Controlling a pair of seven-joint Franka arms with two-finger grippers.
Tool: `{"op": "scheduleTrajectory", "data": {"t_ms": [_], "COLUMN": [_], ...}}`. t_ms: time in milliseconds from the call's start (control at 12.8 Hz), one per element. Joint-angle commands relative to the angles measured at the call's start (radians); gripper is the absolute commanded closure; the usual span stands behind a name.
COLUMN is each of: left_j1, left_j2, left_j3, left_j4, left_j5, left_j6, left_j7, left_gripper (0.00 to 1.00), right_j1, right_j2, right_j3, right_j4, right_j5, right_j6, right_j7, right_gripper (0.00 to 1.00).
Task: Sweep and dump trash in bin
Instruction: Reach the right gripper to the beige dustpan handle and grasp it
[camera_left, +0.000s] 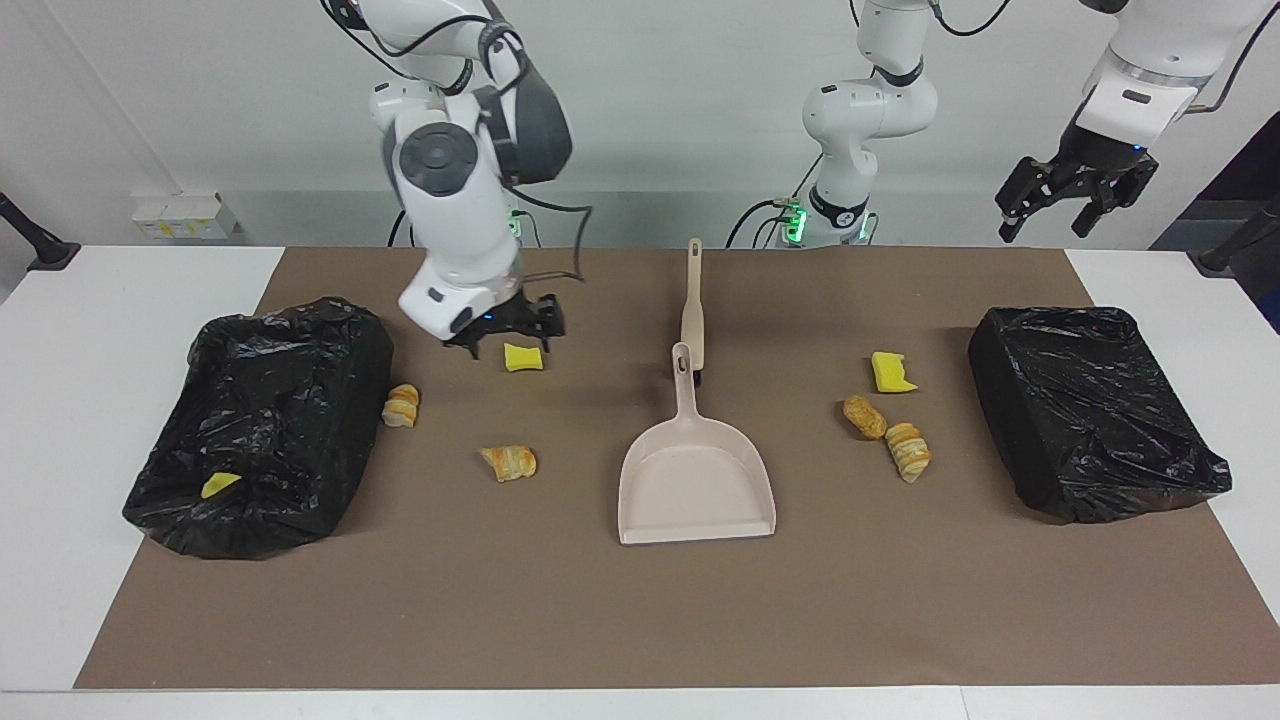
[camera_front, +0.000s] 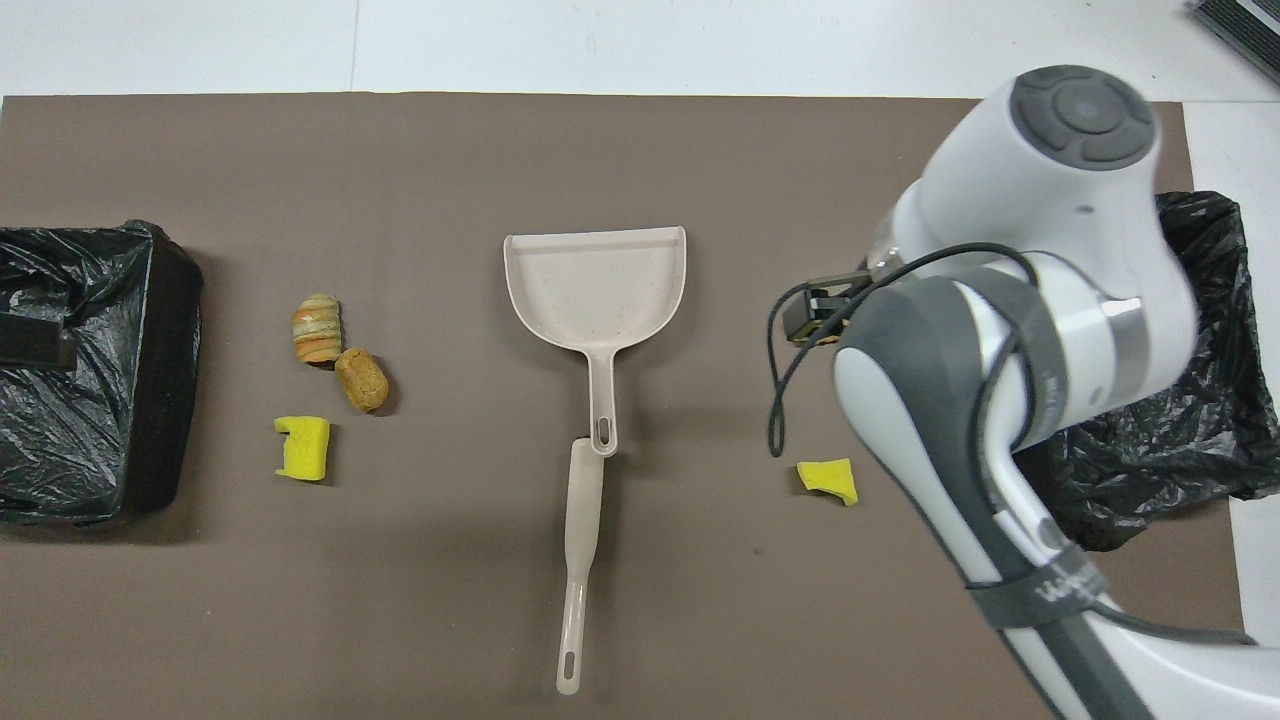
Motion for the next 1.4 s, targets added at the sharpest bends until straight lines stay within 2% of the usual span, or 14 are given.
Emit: {"op": "scheduleTrajectory", "data": {"t_ms": [0, 389, 623, 934, 1323], "left_j1": [0.014, 0.014, 0.011, 0.014, 0.013], "left_j2": [-0.008, -0.008, -0.008, -0.008, -0.011], "left_j3": [-0.006, -0.006, -0.008, -0.008, -0.009], "left_j4": [0.0, 0.0, 0.0, 0.001, -0.003], "left_j5": [0.013, 0.013, 0.013, 0.013, 0.013], "left_j6": [-0.014, -0.014, -0.012, -0.04, -0.038], "left_j7": [0.005, 0.005, 0.004, 0.002, -0.001], "left_gripper": [0.0, 0.0, 0.0, 0.0, 0.0], "right_j1": [0.081, 0.202, 0.235, 0.261, 0.281], "right_j2": [0.08, 0.198, 0.246, 0.254, 0.255], "right_j3": [0.0, 0.0, 0.0, 0.0, -0.002], "right_j4": [0.038, 0.07, 0.091, 0.081, 0.018], "right_j5": [0.022, 0.027, 0.022, 0.02, 0.013], "right_j6": [0.084, 0.24, 0.289, 0.341, 0.382], "right_j7": [0.081, 0.287, 0.316, 0.319, 0.335], "right_gripper": [0.0, 0.0, 0.0, 0.0, 0.0]}}
